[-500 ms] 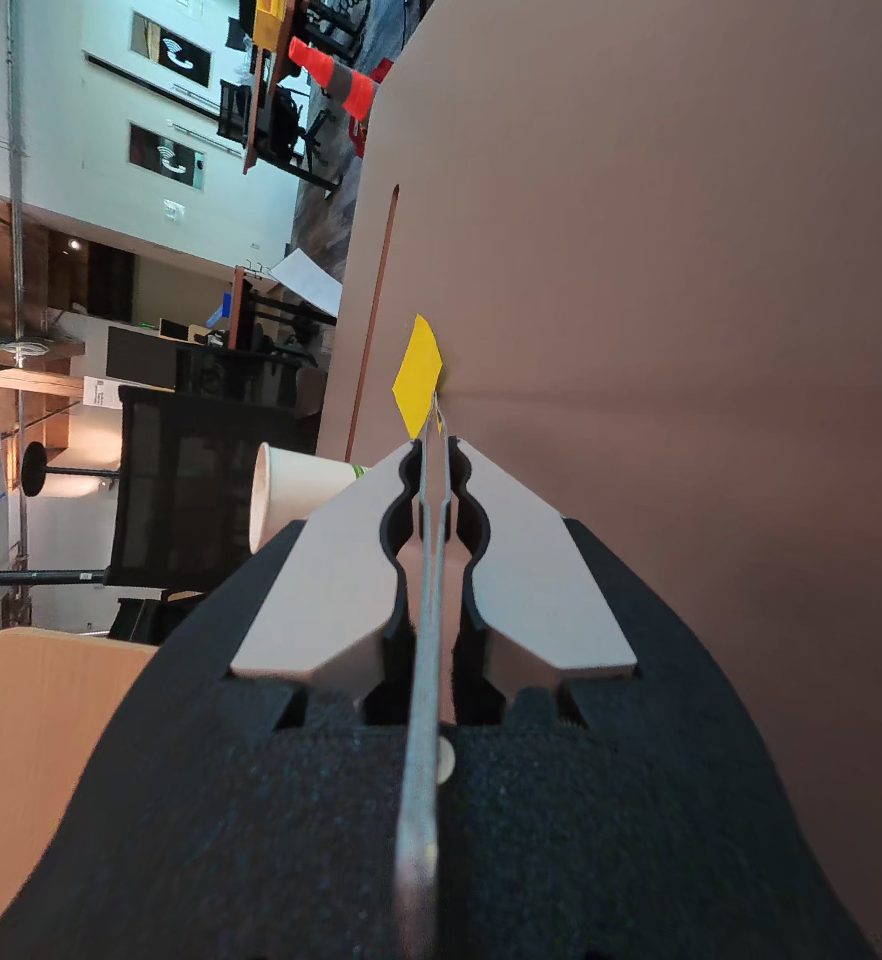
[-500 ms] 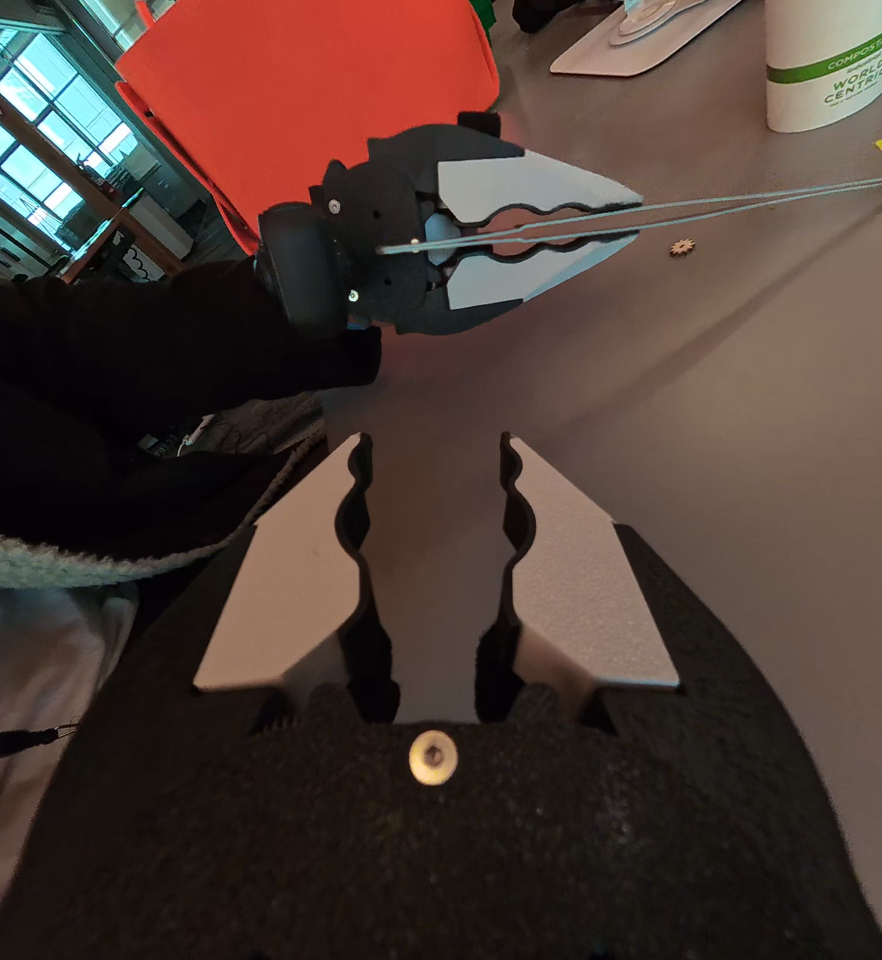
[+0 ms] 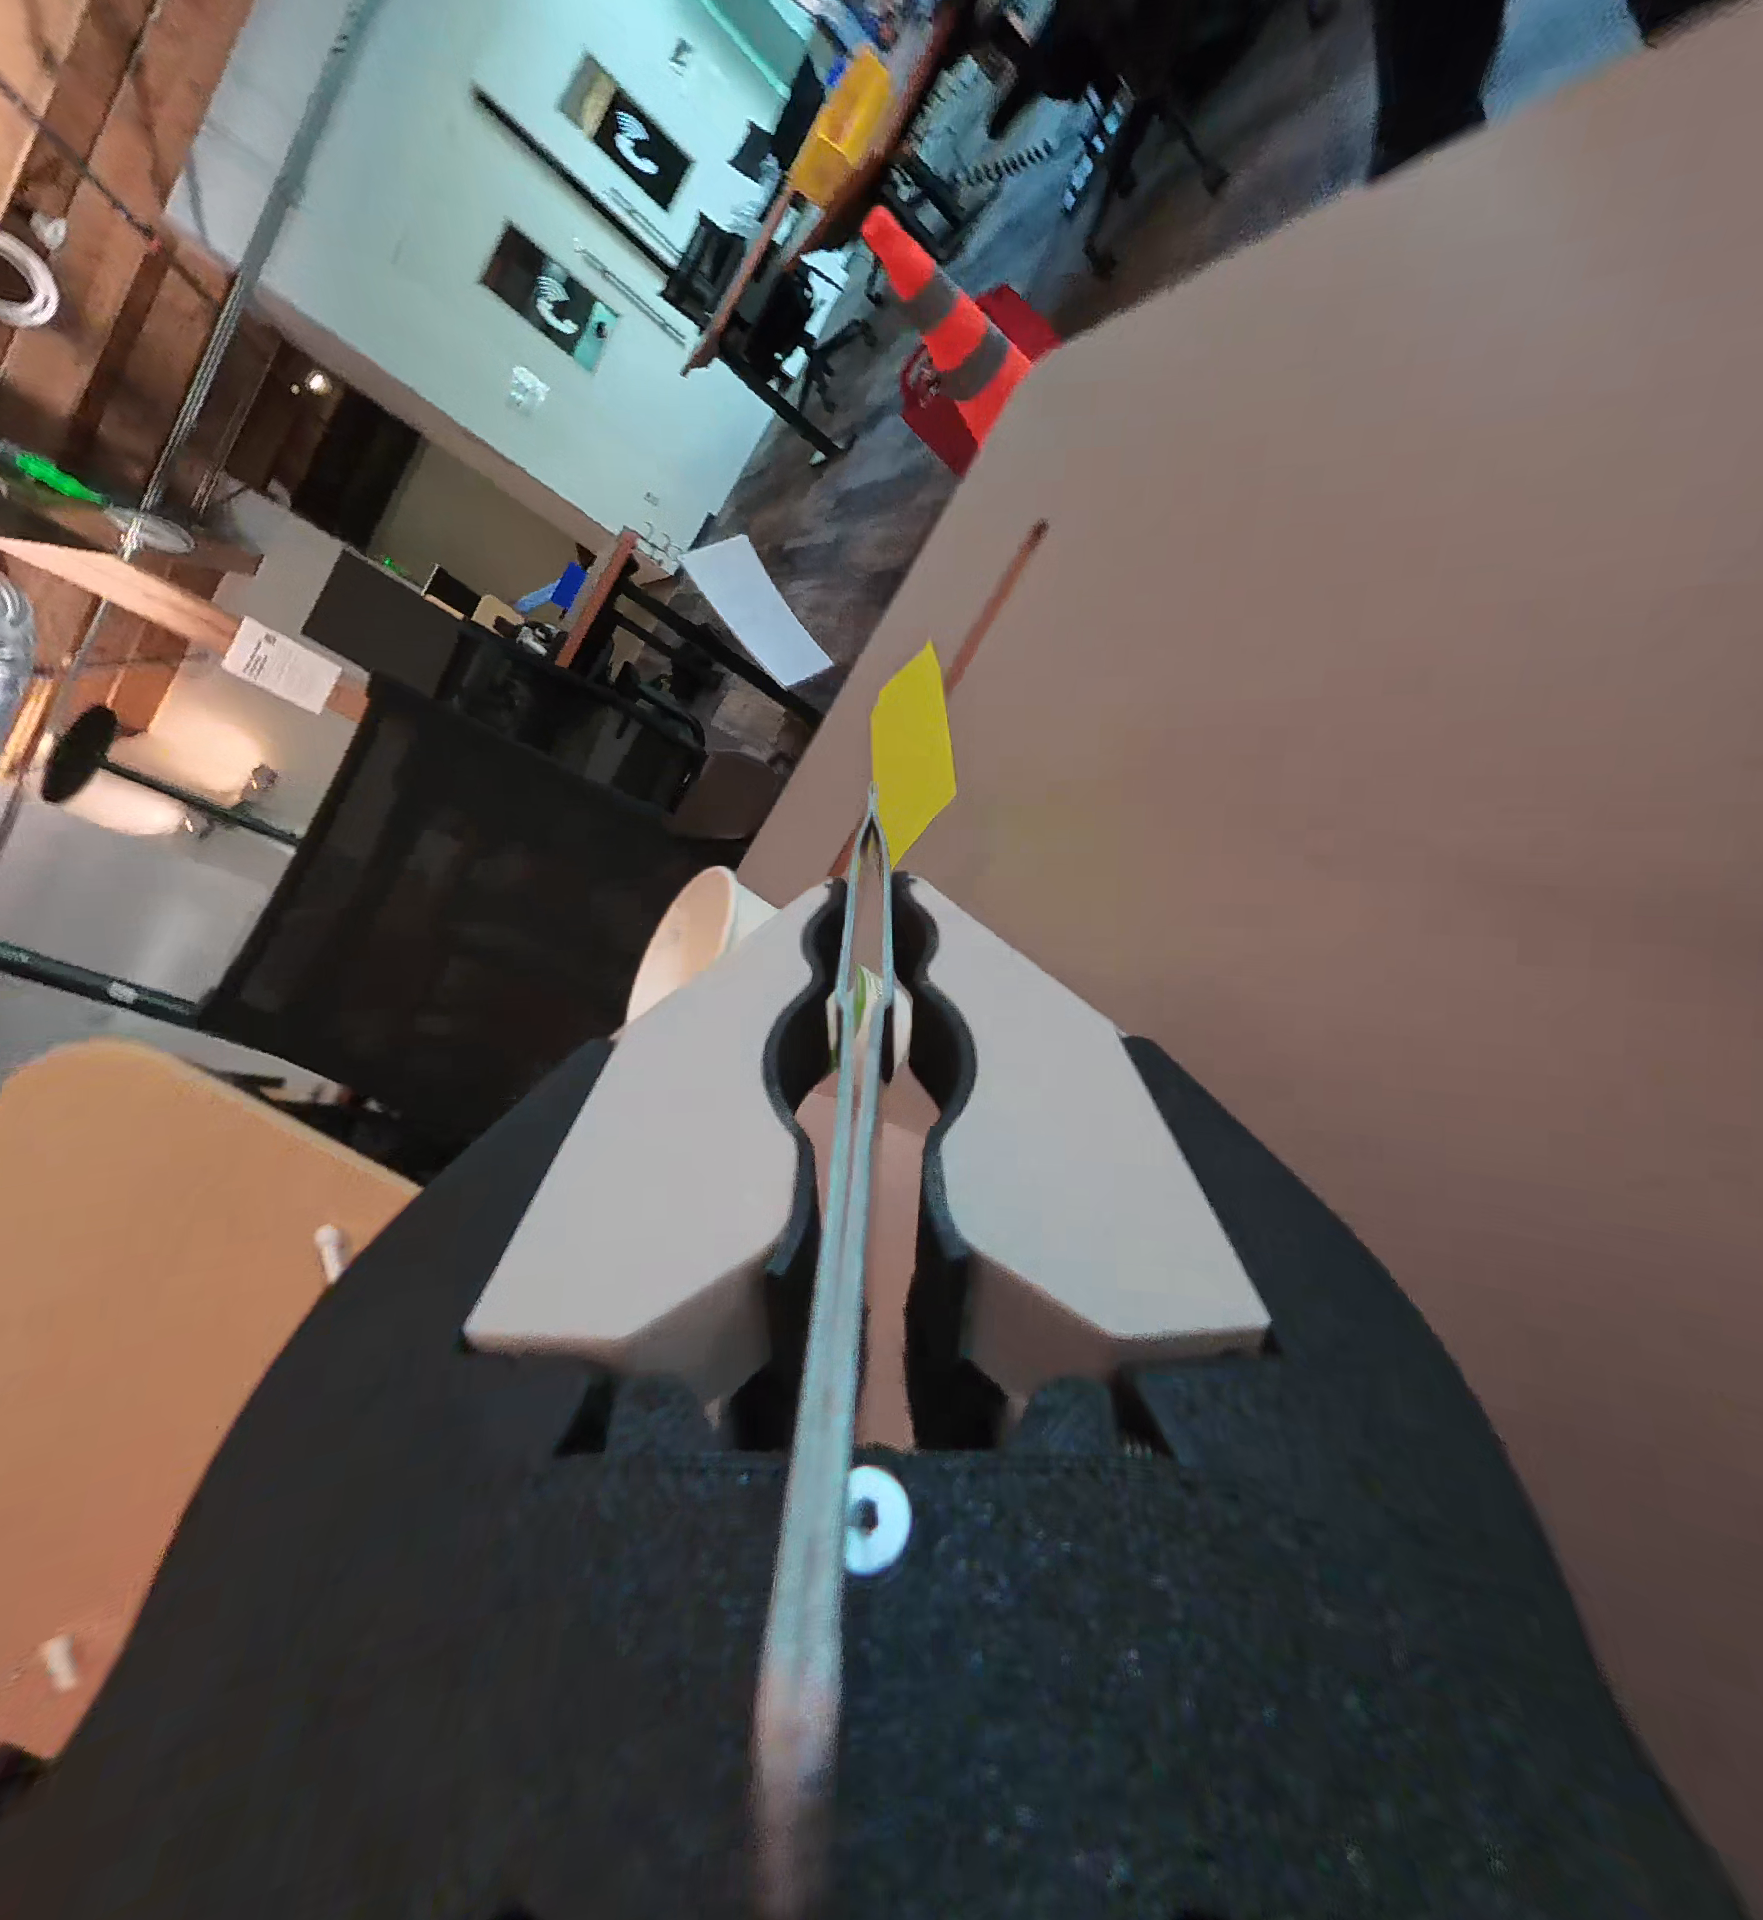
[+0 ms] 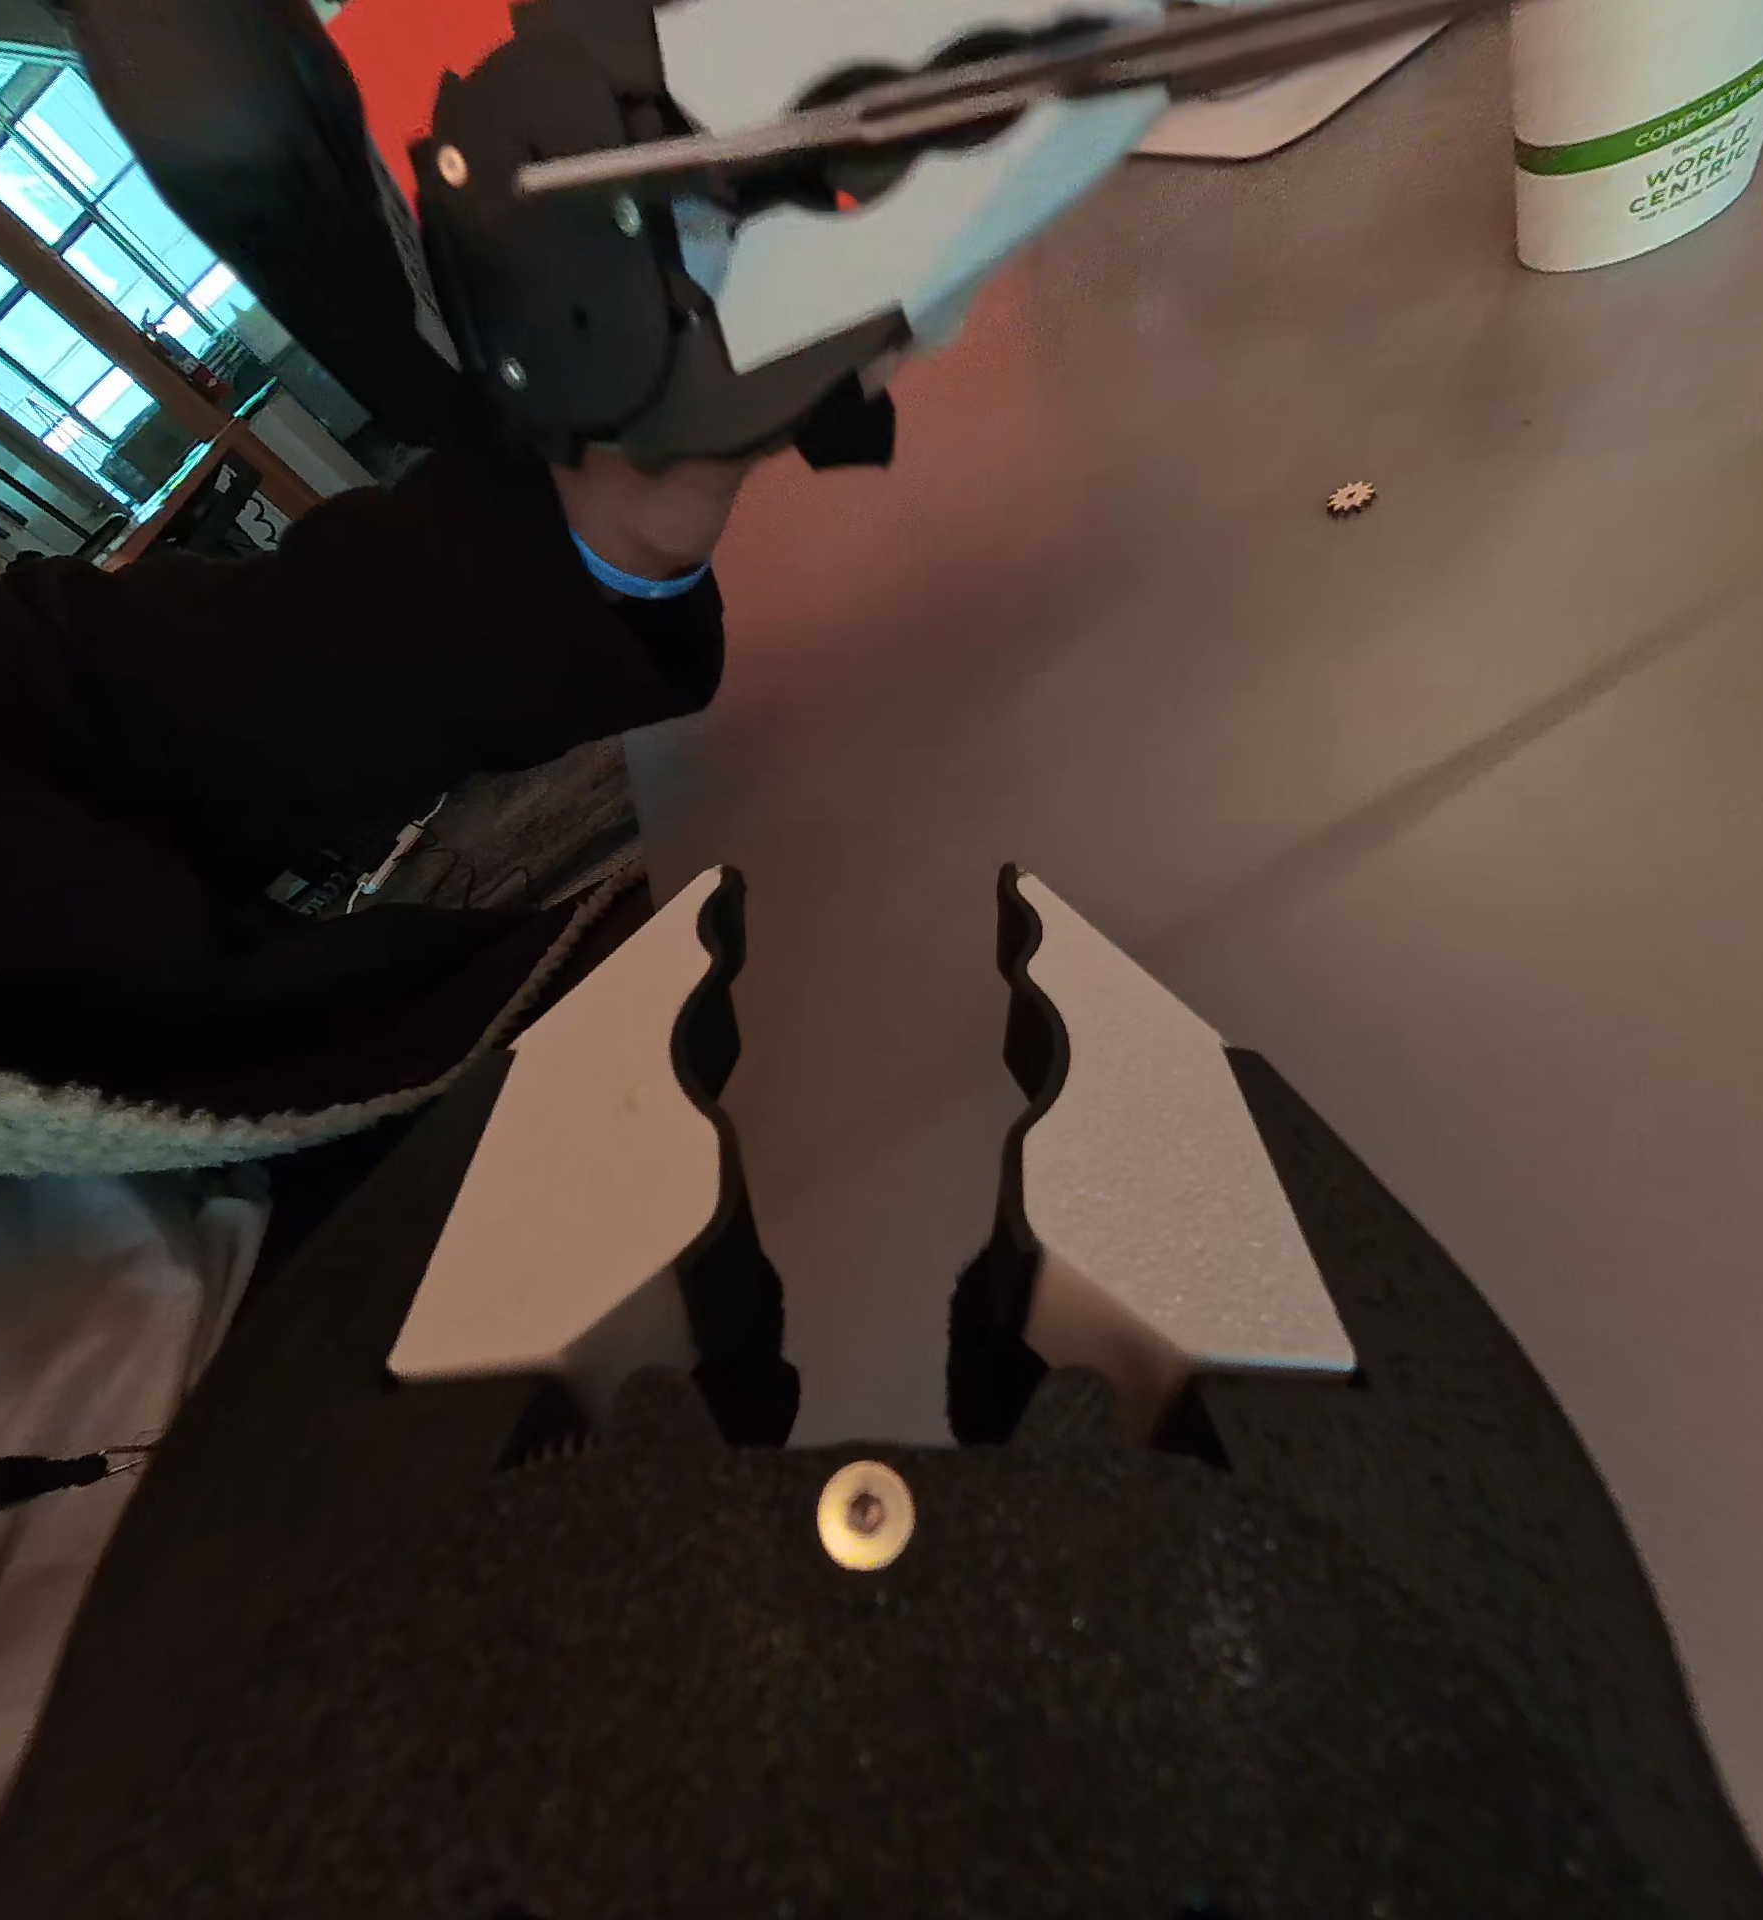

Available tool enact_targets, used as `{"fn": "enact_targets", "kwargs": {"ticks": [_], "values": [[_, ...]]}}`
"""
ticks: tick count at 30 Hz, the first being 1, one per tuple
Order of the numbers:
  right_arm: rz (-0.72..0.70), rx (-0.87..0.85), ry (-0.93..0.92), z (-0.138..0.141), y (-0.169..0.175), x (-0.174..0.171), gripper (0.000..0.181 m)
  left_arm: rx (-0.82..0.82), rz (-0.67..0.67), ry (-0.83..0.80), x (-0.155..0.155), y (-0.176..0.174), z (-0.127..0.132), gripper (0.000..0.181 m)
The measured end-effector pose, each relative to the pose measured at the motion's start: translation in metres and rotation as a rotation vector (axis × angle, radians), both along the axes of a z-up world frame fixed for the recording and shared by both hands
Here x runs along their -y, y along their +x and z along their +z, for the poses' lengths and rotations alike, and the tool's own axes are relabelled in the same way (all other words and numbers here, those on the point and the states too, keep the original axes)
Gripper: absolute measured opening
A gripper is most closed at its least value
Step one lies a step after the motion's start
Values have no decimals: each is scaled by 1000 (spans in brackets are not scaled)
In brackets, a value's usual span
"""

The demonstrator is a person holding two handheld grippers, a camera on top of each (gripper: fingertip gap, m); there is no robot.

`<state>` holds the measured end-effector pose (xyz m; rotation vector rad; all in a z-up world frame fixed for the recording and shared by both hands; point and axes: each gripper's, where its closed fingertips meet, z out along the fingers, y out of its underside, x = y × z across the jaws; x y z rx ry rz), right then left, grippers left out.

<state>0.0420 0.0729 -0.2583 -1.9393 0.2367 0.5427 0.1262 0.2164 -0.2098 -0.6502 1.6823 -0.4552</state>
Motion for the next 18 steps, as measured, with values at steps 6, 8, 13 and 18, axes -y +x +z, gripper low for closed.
{"fn": "enact_targets", "kwargs": {"ticks": [6, 8, 13, 18], "values": [[-1, -1, 0, 0, 0, 0, 47, 107, 42, -362, -36, -9, 54, 7], [-1, -1, 1, 0, 0, -1, 47, 149, 76, -450, -54, -13, 70, 7], [0, -2, 0, 0, 0, -1, 47, 161, 161, -577, -97, -21, 85, 7], [1, -5, 0, 0, -1, -1, 47, 108, 216, -723, -122, -27, 81, 8]]}}
